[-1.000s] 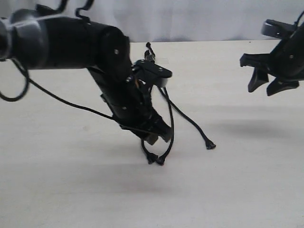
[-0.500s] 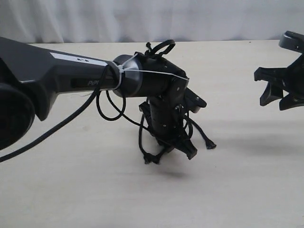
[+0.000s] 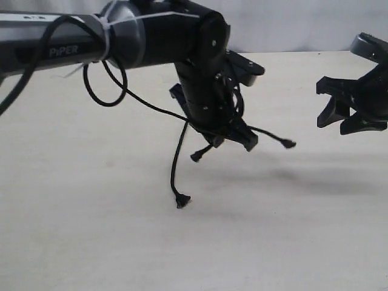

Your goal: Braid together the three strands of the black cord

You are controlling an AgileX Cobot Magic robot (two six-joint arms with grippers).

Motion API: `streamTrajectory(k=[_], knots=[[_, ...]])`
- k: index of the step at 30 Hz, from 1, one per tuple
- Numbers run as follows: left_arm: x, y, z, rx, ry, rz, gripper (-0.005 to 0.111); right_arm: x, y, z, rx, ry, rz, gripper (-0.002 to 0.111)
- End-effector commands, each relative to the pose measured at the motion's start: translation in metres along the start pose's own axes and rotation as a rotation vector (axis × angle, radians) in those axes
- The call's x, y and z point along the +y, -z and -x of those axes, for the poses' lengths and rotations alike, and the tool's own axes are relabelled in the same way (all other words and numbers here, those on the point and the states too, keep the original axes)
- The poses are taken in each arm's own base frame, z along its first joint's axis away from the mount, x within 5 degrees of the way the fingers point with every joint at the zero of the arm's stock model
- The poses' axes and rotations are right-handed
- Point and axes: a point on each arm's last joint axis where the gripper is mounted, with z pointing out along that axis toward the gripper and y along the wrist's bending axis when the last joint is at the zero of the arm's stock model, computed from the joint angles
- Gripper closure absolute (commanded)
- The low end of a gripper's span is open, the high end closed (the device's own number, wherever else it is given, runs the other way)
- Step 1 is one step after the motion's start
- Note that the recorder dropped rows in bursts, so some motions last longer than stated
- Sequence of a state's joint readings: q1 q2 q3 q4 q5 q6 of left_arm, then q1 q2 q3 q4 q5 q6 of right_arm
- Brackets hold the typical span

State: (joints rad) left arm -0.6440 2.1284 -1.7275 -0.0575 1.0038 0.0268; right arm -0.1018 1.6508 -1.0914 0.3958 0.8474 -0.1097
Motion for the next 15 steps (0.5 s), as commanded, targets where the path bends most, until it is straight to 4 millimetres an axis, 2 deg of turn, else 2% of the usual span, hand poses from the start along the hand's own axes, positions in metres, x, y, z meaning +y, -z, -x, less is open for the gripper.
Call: streamTrajectory(k=[1,5,9,11,15], knots=[[0.037,0.001,-0.008,0.064,0.102,0.056,0.107,0.006,0.004,0.000,-0.026,0.016,0.057,0.062],[0.061,-0.002,-0.013,0.101,0.139,0.105,0.107,0.007,0.004,0.000,-0.026,0.025,0.070,0.062],[0.078,-0.015,-0.020,0.168,0.180,0.161,0.107,0.009,0.002,-0.002,-0.018,0.039,0.102,0.062],[0.081,-0.027,-0.023,0.200,0.195,0.150,0.107,0.010,-0.001,-0.005,-0.011,0.046,0.126,0.062],[0.073,-0.053,-0.027,0.254,0.245,0.053,0.106,0.008,-0.007,-0.012,0.007,0.038,0.138,0.062]])
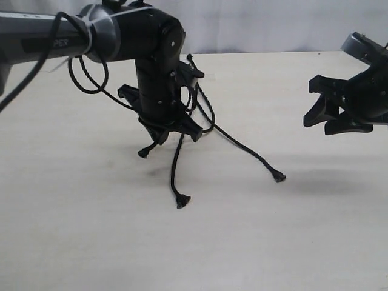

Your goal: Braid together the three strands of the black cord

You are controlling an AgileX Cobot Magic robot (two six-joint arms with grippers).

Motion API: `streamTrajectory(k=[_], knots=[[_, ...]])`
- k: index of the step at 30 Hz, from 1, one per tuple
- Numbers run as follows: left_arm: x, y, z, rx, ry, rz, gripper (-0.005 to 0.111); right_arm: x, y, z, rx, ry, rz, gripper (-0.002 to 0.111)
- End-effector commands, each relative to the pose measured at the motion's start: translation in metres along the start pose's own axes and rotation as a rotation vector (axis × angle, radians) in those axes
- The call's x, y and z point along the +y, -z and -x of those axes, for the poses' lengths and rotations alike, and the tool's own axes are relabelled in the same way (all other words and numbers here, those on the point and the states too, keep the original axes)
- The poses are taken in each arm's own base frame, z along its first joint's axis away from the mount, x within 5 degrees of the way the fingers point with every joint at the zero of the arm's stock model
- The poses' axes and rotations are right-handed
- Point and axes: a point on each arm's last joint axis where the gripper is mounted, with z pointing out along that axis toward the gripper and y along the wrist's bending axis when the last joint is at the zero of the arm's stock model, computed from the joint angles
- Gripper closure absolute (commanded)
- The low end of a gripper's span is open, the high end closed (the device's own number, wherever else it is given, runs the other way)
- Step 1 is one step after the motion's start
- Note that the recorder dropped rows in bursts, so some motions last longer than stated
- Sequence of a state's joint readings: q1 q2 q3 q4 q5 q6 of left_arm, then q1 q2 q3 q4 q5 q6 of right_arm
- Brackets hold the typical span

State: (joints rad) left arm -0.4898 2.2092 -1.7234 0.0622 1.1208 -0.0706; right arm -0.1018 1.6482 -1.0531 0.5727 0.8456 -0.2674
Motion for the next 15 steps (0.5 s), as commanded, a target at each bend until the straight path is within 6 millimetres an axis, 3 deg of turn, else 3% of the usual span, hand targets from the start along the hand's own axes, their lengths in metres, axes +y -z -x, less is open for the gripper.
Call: streamTrajectory(k=[1,6,9,12,15], knots=[[-0.010,-0.027,-0.002,0.077,0.046,-0.091,0.103,-0.001,-0.002,-0.006,0.004,0.009,0.013,0.062],[-0.010,-0.042,-0.005,0.136,0.043,-0.083,0.079,0.000,-0.002,-0.008,0.020,0.009,0.018,0.062],[-0.010,-0.041,-0.005,0.133,0.043,-0.083,0.067,0.001,-0.002,-0.008,0.029,0.009,0.028,0.062],[-0.009,-0.022,-0.001,0.096,0.027,-0.085,0.065,0.009,-0.004,-0.011,0.051,0.043,0.055,0.062],[0.001,0.008,0.000,0.020,0.005,-0.035,0.065,0.029,-0.012,-0.019,0.092,0.116,0.060,0.062]])
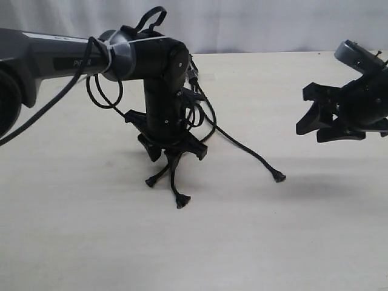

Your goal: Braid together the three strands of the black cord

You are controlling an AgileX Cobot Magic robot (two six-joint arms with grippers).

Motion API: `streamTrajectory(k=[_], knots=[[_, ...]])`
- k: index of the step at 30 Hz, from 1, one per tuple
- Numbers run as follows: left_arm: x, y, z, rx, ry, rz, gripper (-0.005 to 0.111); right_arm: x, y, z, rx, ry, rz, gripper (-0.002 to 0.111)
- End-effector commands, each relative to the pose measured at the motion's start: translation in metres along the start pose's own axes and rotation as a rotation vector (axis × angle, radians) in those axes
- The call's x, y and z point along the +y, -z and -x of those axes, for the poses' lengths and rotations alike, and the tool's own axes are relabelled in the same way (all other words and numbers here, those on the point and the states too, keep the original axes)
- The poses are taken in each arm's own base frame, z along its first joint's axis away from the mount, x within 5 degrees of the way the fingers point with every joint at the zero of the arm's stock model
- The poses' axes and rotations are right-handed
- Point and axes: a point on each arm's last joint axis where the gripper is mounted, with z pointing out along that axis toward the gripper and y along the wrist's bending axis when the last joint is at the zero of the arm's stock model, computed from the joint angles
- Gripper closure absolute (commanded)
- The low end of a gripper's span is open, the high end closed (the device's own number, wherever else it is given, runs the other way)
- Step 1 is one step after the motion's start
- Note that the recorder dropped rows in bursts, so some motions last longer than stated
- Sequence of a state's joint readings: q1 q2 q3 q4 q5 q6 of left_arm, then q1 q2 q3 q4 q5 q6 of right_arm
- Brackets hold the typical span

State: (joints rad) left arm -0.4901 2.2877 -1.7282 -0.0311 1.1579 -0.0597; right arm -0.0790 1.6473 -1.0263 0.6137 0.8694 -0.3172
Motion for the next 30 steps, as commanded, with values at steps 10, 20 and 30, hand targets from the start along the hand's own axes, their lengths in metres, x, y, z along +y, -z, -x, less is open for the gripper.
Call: streamTrajectory(k=[10,20,30], knots=[[0.106,0.124,-0.034,-0.242,0.205,-0.066,0.065,0.128,-0.064,-0.061,0.160,0.384,0.005,0.062],[0.126,0.172,-0.094,-0.428,0.282,-0.196,0.065,0.187,-0.119,-0.061,0.213,0.550,-0.167,0.062],[0.114,0.153,-0.131,-0.463,0.330,-0.191,0.065,0.193,-0.180,-0.059,0.260,0.588,-0.265,0.062]])
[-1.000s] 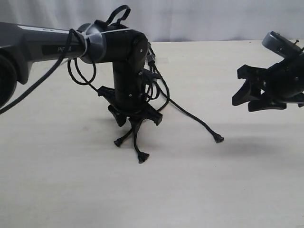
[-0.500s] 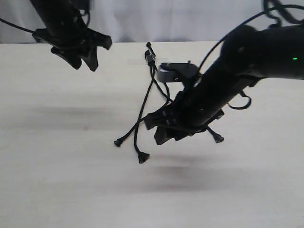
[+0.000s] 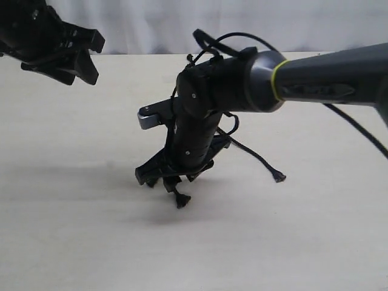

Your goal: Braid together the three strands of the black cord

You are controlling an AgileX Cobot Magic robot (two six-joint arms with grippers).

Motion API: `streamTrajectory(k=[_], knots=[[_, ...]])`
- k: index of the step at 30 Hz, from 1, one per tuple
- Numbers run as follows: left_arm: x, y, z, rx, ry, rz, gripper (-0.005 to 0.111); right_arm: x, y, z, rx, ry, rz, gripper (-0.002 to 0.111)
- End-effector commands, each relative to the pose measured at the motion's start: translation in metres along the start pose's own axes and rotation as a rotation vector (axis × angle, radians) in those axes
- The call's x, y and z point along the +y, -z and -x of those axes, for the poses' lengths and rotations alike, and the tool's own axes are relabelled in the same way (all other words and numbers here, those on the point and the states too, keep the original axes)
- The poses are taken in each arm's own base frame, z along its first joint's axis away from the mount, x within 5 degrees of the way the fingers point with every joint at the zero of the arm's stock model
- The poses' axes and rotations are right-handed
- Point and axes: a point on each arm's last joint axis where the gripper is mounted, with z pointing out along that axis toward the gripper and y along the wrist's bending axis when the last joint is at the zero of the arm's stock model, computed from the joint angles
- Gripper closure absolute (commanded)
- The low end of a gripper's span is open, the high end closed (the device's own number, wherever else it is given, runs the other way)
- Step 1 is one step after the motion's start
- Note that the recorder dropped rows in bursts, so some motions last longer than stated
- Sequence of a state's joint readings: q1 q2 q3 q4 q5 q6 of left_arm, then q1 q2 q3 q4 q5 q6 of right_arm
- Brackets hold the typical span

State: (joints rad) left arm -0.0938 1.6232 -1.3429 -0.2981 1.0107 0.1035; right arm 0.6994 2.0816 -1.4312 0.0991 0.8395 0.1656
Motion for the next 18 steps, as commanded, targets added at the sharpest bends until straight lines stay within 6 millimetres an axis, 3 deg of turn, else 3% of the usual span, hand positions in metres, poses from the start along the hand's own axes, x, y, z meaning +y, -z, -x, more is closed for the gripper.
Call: streamTrajectory(k=[1,4,6,9,13,18], knots=[[0.004,-0.011,-0.015,0.030,0.021,0.000,0.065,0.000,-0.018,0.004,0.027,-0.009,-0.025,0.062],[0.007,-0.020,-0.022,0.039,0.033,0.007,0.065,-0.002,-0.026,0.001,0.070,-0.020,-0.035,0.064],[0.009,-0.025,-0.024,0.032,0.038,0.012,0.065,-0.002,-0.028,-0.002,0.098,-0.021,-0.040,0.076],[0.011,-0.028,-0.026,0.020,0.042,0.017,0.065,-0.004,-0.026,-0.004,0.126,-0.006,-0.058,0.104],[0.010,-0.028,-0.025,0.017,0.030,0.016,0.065,-0.011,-0.006,-0.003,0.110,-0.011,-0.059,0.104],[0.010,-0.028,-0.028,0.048,0.010,0.012,0.065,-0.046,0.035,0.003,0.056,-0.027,-0.056,0.104]])
